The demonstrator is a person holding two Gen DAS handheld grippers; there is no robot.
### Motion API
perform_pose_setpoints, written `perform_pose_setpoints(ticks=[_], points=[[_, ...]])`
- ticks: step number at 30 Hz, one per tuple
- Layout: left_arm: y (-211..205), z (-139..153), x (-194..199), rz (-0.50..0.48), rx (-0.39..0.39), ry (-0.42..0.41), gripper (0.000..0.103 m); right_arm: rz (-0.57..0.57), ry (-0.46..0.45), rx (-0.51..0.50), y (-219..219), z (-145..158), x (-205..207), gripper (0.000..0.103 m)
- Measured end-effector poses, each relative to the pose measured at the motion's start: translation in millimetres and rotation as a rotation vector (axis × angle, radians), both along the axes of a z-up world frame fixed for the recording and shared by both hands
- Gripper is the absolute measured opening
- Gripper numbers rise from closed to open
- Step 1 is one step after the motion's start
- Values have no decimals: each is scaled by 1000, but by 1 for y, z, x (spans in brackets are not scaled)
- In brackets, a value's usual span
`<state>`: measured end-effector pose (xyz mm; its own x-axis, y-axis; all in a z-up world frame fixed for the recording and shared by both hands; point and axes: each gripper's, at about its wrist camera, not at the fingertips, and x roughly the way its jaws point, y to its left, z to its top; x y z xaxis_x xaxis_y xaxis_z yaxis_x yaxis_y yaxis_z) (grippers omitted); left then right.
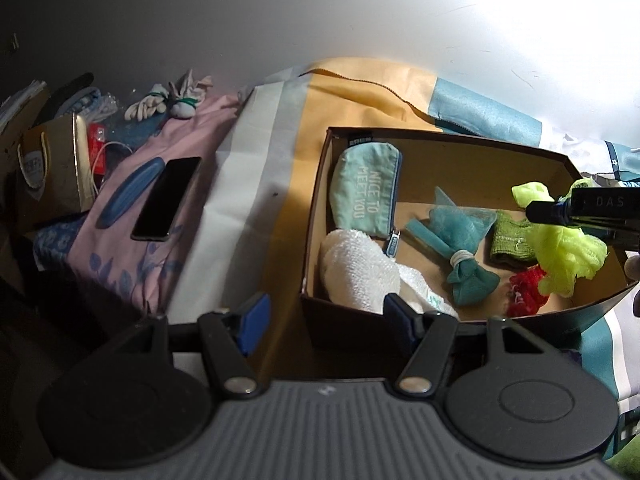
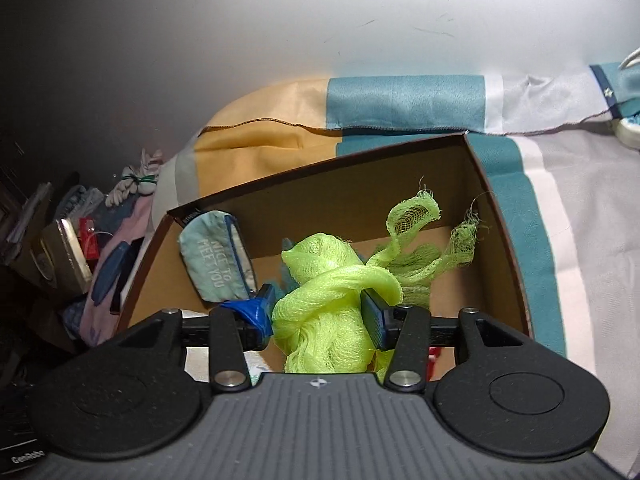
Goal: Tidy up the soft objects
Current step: 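Open the left gripper to drop the teal puff into the box, then open the right gripper to drop the lime yarn into the box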
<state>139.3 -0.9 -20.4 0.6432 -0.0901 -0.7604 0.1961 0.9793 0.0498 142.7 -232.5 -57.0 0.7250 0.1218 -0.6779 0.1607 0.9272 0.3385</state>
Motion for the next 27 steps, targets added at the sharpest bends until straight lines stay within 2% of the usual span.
perform_pose_setpoints(ticks=[1,3,4,5,6,8,9,10,11,13,14,15,16,18,19,21,22,25,27], points=[[0,0,-1,1,1,1,66,-2,-28,-31,1,2,-2,32],[2,0,-4,0,-2,2,66,32,-60,49,-4,5,-5,32],[3,0,-6,0,-1,3,66,49,-28,21,0,5,-4,31],[3,-1,-7,0,0,6,66,44,4,-77,7,6,-3,32],[4,-1,-8,0,1,8,66,22,-3,-124,10,7,-5,33],[5,-1,-13,-1,-4,10,66,40,1,50,-4,5,-7,30],[6,-1,-15,-2,-6,11,66,43,35,35,-1,4,-5,30],[7,-2,-17,-3,-4,13,66,31,53,-74,7,6,-7,32],[7,-1,-18,-3,-2,14,66,24,39,-90,8,6,-10,32],[10,-1,-22,-4,-8,13,66,40,37,116,-5,4,-15,29],[11,-1,-23,-4,-10,13,66,30,56,84,-2,5,-16,29],[11,-1,-24,-3,-10,15,66,23,61,-27,6,8,-18,30],[12,-2,-26,-3,-9,18,66,22,48,-75,10,9,-20,32],[14,-2,-27,-5,-12,23,66,18,44,54,0,8,-26,32],[14,-2,-29,-9,-13,23,66,7,44,67,-1,9,-29,30],[15,-2,-31,-14,-8,20,66,8,15,-22,6,16,-37,31],[15,-2,-32,-17,-7,18,66,18,4,-36,8,18,-41,31],[16,-1,-33,-26,-10,18,66,37,-20,26,7,25,-52,31],[16,0,-35,-36,-7,13,66,28,-52,17,11,32,-62,31]])
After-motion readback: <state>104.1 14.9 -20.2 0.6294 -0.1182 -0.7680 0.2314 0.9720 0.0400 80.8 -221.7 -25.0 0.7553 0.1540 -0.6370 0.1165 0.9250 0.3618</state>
